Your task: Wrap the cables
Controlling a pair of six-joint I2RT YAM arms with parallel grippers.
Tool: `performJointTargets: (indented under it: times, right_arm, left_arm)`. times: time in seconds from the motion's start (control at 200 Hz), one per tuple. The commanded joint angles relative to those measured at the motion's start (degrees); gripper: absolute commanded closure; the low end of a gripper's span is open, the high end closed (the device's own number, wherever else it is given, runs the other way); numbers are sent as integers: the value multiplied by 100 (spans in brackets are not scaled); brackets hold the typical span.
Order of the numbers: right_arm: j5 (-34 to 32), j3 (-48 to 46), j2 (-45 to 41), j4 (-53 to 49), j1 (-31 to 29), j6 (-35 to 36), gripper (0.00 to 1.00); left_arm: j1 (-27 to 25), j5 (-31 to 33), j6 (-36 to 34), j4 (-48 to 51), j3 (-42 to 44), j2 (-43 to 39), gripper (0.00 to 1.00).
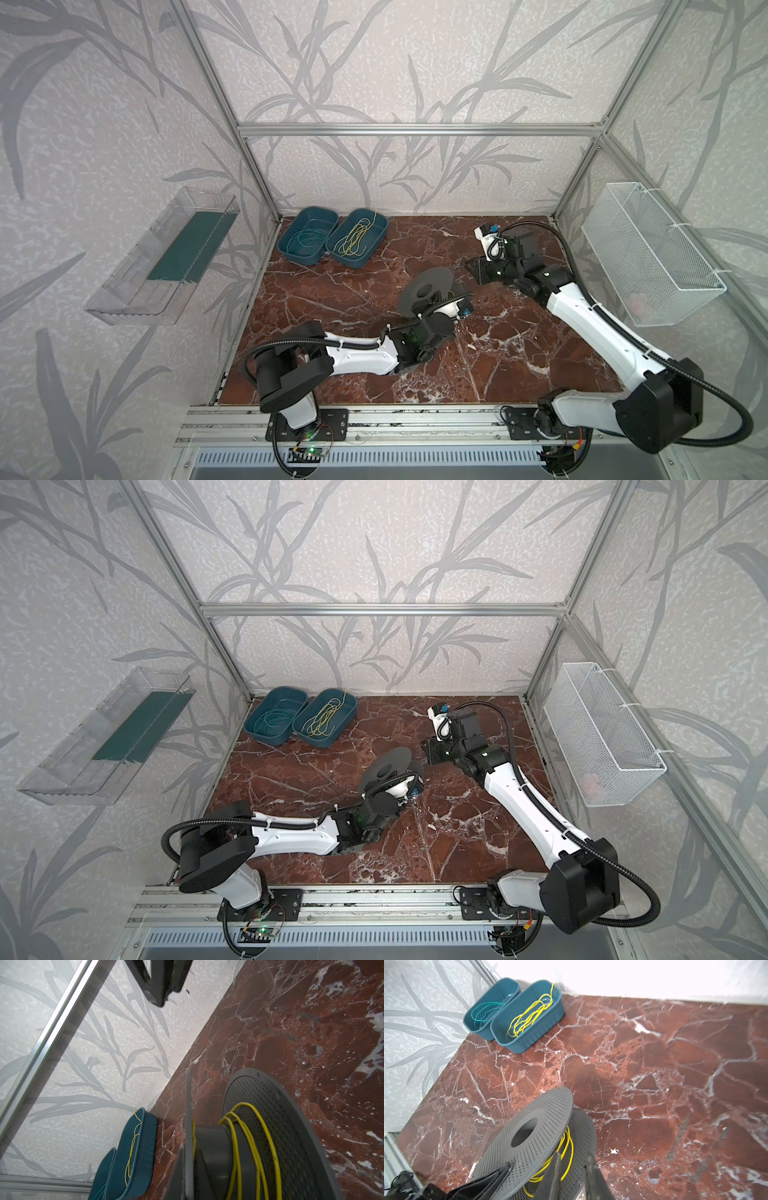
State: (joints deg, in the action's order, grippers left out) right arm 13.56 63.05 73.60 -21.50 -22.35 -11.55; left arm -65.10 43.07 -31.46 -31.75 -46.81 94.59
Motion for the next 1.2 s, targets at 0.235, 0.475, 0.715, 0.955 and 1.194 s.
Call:
performJointTargets:
  times: [0.235,0.475,0.715,0.955,1.194]
  right_arm:
    - [-500,-781,-881,404,-2,-490,69]
    - [-498,-1009,-1306,494,72,-632,61]
    - [-182,-1463,-1691,960,161,-753,53]
    - [442,-2294,-2025,1920,187,-422,44]
    - [1754,-3259,-1434,3895,173,-690,39]
  left_arm:
    - [378,-544,1326,835,-428,-353,100]
    - [1044,-1022,3363,2436,-1315,-1242,100]
    - [1507,-1283,4435,3832,-2378,-1547,100]
    - [1861,-2037,5207,4812,-3170,-1548,100]
    - [2442,-2996,5823,5349,-3745,-1629,100]
